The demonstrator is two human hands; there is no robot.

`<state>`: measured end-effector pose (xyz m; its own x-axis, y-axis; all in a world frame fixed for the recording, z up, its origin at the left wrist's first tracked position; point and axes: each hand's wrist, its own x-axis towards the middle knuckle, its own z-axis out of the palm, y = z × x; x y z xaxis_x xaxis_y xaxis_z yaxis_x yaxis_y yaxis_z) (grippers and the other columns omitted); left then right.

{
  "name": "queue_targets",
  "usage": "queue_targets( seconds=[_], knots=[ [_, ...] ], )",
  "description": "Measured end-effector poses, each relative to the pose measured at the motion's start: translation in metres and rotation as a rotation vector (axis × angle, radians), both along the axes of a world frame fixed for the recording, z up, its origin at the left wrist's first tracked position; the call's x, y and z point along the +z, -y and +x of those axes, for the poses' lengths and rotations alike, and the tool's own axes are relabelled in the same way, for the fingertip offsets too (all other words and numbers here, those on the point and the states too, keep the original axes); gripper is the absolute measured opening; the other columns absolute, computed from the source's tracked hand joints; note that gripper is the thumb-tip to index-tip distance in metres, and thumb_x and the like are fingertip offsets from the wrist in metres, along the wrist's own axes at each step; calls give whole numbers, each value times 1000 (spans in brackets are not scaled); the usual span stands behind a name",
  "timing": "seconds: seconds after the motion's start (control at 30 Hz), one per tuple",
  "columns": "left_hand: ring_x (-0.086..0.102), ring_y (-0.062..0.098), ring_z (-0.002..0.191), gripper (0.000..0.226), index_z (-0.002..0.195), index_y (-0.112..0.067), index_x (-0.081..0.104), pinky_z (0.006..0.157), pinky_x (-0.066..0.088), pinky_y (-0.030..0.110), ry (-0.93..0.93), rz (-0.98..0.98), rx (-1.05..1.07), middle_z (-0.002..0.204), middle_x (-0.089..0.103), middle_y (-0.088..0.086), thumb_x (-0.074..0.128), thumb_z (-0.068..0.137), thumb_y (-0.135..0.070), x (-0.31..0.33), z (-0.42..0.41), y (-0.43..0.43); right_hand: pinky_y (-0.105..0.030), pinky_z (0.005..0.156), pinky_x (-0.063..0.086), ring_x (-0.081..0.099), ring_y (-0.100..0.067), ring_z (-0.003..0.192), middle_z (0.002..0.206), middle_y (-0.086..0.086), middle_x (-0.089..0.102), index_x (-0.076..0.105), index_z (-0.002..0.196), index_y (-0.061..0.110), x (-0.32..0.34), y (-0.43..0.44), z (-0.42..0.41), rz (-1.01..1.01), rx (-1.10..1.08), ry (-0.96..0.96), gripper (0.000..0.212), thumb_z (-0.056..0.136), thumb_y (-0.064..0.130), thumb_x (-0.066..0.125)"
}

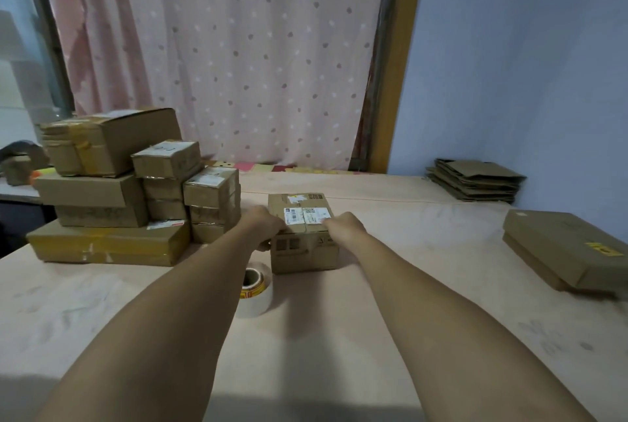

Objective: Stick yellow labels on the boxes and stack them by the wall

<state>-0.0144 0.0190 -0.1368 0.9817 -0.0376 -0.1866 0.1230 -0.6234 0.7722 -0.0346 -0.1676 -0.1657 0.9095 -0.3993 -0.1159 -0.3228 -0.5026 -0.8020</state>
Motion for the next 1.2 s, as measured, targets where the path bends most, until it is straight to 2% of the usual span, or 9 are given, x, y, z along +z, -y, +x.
queue_targets(
  seconds=[0.13, 0.27, 0.4, 0.5, 0.63, 0.87, 0.97, 1.07, 1.2],
  knots=[
    [71, 37, 73, 31, 109, 12, 60, 77, 63, 48, -199, -74, -119, 95, 72, 30, 59, 96, -16, 5, -26, 29, -31, 65, 41, 58, -25, 98, 127, -10, 63, 49, 134, 7, 6, 31, -27, -28, -76, -21, 48, 98, 37, 57],
    [73, 34, 79, 37, 111, 4, 68, 85, 61, 44, -396, -38, -341, 95, 75, 23, 64, 95, -28, 10, -47, 46, -31, 70, 45, 62, -25, 99, 122, -10, 66, 55, 129, 7, 2, 68, -54, -70, -142, -61, 49, 91, 36, 67],
    [69, 35, 65, 27, 98, 10, 66, 76, 63, 47, -87, 16, -185, 82, 74, 24, 58, 94, -15, 15, -47, 53, -33, 81, 48, 63, -29, 113, 127, -8, 66, 58, 127, 7, -3, 95, -78, -70, -189, -78, 58, 88, 48, 74],
    [66, 35, 69, 23, 104, 6, 59, 63, 59, 36, 111, 112, -73, 93, 69, 23, 59, 92, -14, 13, -44, 49, -37, 82, 55, 67, -31, 107, 118, -9, 67, 62, 120, 8, -1, 100, -89, -4, -260, -135, 64, 83, 59, 75],
    [57, 28, 71, 30, 110, 4, 57, 62, 46, 29, 101, 161, -57, 82, 59, 15, 61, 94, -21, 1, -45, 44, -47, 66, 65, 74, -34, 77, 101, -14, 68, 64, 110, 3, 1, 89, -87, 142, -262, -127, 52, 86, 46, 80],
    [64, 28, 70, 39, 102, 7, 69, 59, 54, 30, 50, 15, -48, 96, 73, 20, 75, 87, -29, -18, -32, 30, -44, 89, 61, 69, -30, 99, 112, -9, 70, 60, 103, 12, -4, 79, -72, 81, -271, -2, 35, 90, 43, 71],
    [65, 26, 66, 43, 98, 7, 70, 66, 57, 33, 47, -45, -45, 87, 73, 17, 80, 83, -32, -19, -27, 24, -43, 89, 61, 69, -28, 96, 105, -7, 70, 59, 97, 14, -4, 77, -70, 127, -226, 5, 35, 86, 41, 77],
    [68, 28, 65, 41, 94, 9, 69, 72, 63, 38, -18, -100, -96, 81, 73, 20, 82, 83, -28, -17, -27, 23, -39, 90, 56, 67, -29, 102, 112, -7, 68, 60, 112, 10, -1, 76, -70, 63, -238, -14, 40, 90, 41, 73],
    [71, 29, 67, 38, 95, 8, 68, 69, 63, 38, -73, -105, -169, 79, 73, 19, 81, 85, -27, -17, -31, 23, -35, 85, 54, 65, -27, 100, 106, -5, 65, 57, 111, 14, 2, 74, -74, 9, -238, -31, 29, 93, 35, 64]
  ],
)
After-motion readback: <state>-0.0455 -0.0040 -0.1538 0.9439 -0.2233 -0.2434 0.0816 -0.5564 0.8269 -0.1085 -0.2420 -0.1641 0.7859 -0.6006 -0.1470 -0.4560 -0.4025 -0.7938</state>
